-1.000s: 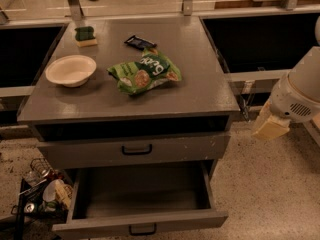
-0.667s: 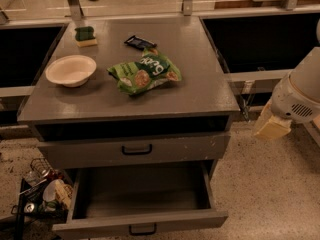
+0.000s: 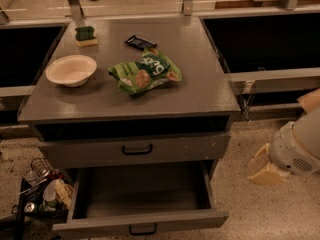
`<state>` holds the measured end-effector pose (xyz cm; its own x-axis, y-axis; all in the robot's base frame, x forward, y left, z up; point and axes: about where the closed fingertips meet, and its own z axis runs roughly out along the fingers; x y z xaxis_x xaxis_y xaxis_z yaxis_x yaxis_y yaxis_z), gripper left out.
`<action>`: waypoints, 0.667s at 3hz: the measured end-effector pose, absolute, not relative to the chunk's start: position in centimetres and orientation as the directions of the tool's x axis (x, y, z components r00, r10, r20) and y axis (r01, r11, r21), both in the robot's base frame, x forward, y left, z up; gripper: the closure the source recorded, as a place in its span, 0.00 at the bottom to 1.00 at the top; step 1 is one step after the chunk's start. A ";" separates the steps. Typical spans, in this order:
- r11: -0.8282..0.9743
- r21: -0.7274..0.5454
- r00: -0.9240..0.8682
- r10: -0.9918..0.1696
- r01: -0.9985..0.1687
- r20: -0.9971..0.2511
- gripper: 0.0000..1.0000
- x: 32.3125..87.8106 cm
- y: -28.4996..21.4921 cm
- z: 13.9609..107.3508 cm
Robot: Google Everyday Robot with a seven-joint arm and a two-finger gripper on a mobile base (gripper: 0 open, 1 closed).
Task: Close middle drawer
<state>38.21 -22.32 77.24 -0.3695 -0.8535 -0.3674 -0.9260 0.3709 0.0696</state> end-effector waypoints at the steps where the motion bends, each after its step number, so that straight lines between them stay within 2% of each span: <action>1: 0.337 0.117 -0.355 -0.853 -0.934 -0.382 1.00 35.3 -21.1 75.4; 2: 0.277 0.141 -0.310 -0.870 -0.951 -0.383 1.00 31.6 -19.9 74.9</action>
Offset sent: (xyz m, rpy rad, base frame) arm -0.1099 0.0356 -0.0289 0.0535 0.0886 0.1728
